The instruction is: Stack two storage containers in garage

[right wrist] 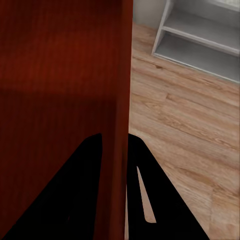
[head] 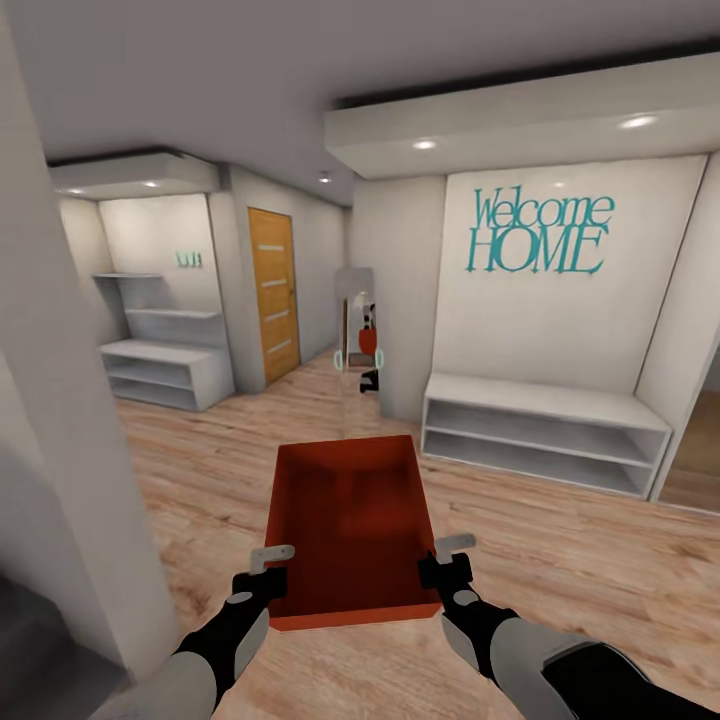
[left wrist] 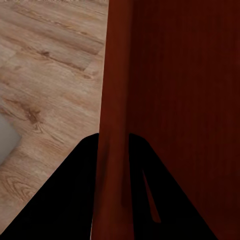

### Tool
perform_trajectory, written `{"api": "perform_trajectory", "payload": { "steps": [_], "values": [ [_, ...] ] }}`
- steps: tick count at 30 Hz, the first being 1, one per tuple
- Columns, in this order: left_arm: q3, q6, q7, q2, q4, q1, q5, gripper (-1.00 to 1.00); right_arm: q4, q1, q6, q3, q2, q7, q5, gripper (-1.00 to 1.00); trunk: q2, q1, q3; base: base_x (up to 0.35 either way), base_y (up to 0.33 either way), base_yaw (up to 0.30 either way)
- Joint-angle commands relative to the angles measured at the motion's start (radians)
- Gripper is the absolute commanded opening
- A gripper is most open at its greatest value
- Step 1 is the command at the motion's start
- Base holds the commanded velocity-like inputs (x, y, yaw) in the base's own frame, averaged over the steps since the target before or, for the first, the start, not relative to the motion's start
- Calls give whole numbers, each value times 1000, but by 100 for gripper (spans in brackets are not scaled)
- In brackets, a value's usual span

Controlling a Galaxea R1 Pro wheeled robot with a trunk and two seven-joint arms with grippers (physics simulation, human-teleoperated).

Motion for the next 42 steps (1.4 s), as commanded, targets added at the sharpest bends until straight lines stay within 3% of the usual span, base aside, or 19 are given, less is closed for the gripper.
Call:
{"api": "perform_trajectory", "payload": {
  "steps": [1, 42],
  "values": [
    [19, -2, 30, 98, 3, 1, -5, -100, -35, -2, -69, -65, 1, -10, -30, -100, -1, 1, 0, 329, 0, 0],
    [18, -2, 30, 98, 3, 1, -5, -100, -35, -2, -69, -65, 1, -10, -28, -100, -1, 1, 0, 329, 0, 0]
  ]
}}
